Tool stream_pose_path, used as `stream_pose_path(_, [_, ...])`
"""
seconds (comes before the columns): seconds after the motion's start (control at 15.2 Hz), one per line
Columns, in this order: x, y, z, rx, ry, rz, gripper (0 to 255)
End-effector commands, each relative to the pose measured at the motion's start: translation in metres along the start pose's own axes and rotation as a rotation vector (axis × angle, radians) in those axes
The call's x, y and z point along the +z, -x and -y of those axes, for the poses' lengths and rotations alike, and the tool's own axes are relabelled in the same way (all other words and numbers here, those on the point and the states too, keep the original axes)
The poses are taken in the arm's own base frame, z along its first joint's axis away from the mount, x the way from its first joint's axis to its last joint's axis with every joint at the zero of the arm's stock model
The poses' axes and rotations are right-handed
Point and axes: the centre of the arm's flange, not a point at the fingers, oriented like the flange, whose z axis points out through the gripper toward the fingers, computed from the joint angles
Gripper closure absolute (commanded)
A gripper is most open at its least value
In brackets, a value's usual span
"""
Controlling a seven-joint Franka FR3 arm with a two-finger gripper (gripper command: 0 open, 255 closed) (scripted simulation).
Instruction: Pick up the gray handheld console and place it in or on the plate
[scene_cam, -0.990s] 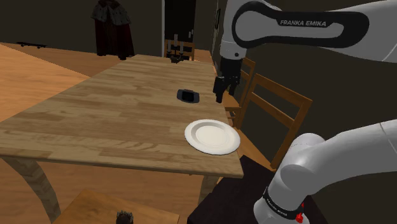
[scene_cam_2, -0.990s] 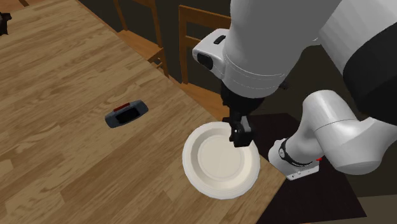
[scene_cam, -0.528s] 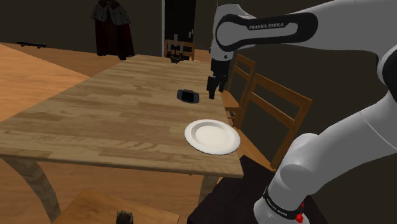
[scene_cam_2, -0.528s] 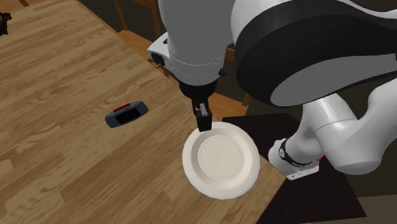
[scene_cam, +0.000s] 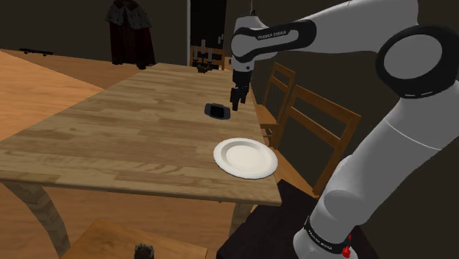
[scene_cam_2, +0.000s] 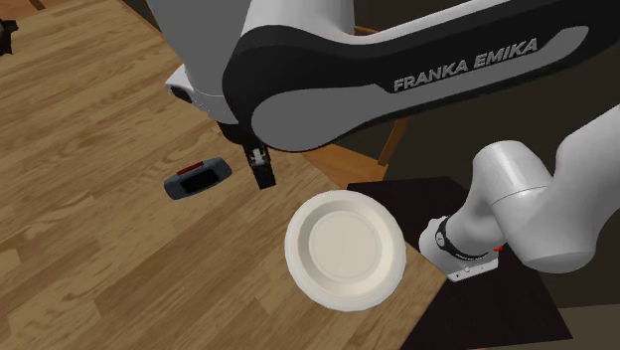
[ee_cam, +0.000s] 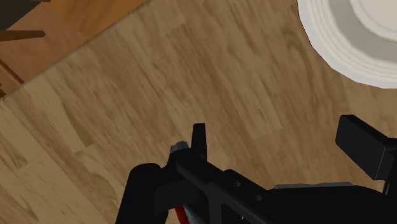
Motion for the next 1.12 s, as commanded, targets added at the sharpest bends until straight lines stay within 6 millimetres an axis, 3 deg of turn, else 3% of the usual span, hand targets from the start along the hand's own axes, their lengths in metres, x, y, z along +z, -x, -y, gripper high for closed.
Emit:
stream_pose_path(0.0, [0.007, -0.022, -0.016, -0.039, 0.001, 0.0, 0])
stream_pose_path(0.66, [0.045, -0.131, -0.08, -0.222, -0.002, 0.001, 0])
stream_pose_path(1.06, [0.072, -0.132, -0.081, -0.225, -0.002, 0.001, 0])
